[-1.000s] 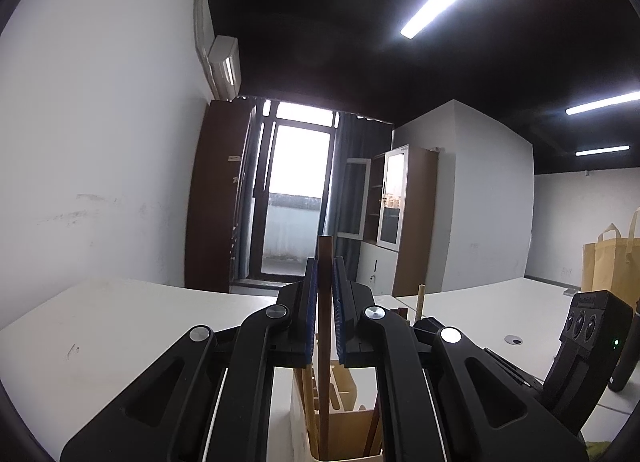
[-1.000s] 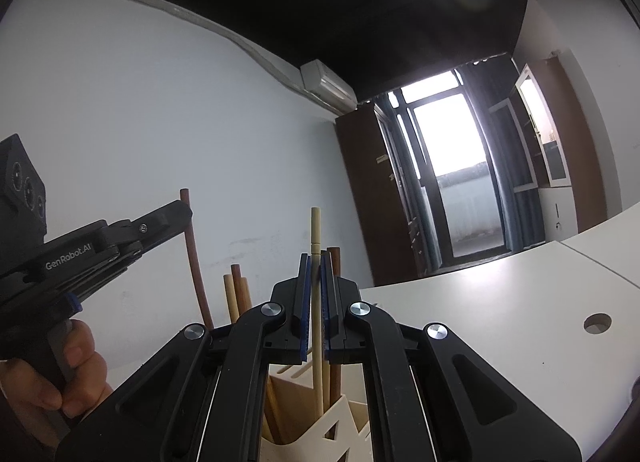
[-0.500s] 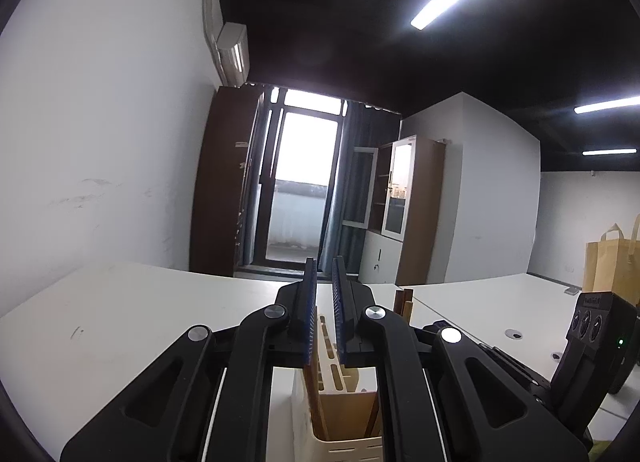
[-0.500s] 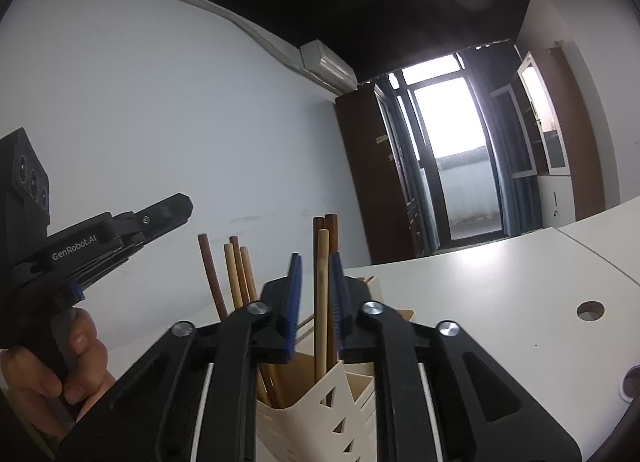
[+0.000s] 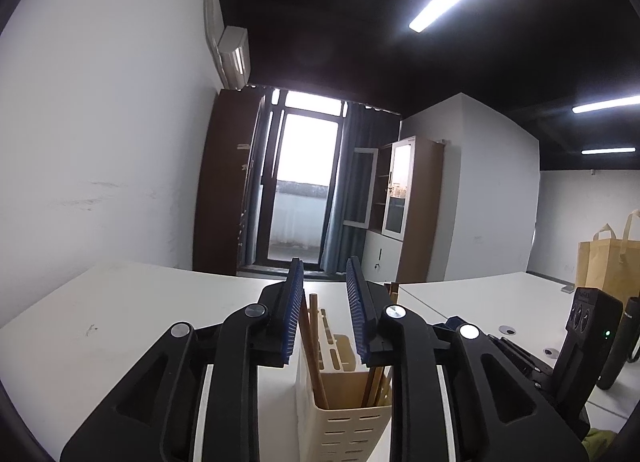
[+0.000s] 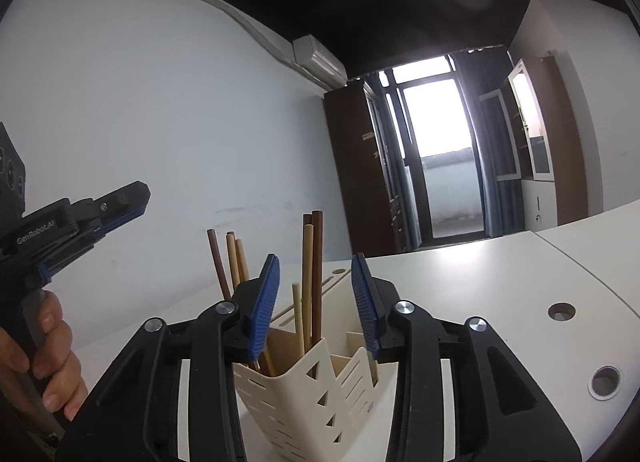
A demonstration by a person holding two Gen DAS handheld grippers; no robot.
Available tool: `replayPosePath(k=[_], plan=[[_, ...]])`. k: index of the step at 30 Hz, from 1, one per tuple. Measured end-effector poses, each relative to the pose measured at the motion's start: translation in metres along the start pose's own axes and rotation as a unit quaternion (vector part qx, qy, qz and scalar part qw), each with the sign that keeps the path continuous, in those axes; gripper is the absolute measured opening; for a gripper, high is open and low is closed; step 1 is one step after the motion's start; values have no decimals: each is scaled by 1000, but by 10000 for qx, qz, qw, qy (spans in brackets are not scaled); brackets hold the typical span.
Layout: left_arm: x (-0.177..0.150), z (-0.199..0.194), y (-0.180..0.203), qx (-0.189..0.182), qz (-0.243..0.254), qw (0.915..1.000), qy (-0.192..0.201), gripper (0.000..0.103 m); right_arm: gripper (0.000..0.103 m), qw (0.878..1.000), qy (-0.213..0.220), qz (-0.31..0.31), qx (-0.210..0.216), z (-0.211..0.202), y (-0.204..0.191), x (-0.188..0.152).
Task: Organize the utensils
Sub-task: 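Raise both open tools away from the holder toward the last chopsticks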
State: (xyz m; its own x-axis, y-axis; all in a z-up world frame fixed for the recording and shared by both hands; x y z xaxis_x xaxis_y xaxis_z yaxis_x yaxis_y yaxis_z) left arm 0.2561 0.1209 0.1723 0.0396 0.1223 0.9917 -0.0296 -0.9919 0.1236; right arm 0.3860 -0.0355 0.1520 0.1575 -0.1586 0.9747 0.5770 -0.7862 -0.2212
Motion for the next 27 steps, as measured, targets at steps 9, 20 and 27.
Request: replayPosePath(k=[9,20,27], plan=[[-7,-18,5,61,171,9992,-358,38,44,9993,-211,-244,-175,-18,-10,-4],[-38,-42,-17,244,-167,9934,-1107,46,57,9961,-806,-278,-247,-34,-18,-9],[-71,-39,-24,276,-213,9863,-1614,46,61,9900,-1331,-230,-416,-38,-19,-32]])
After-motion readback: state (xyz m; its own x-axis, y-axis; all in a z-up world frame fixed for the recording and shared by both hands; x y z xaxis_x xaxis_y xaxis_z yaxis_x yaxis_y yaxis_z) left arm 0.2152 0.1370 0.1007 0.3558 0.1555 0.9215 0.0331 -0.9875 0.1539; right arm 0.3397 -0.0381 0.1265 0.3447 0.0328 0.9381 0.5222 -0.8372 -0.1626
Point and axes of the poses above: each gripper's, at about its wrist camera, not at the fingertips, and z roughly the way its jaws point, y to its right, x to its top, the point moved 2 cm from there along z, roughly the way its jaws point, and after that the axes turned 1 degree about -x, right-handed, at the moved point
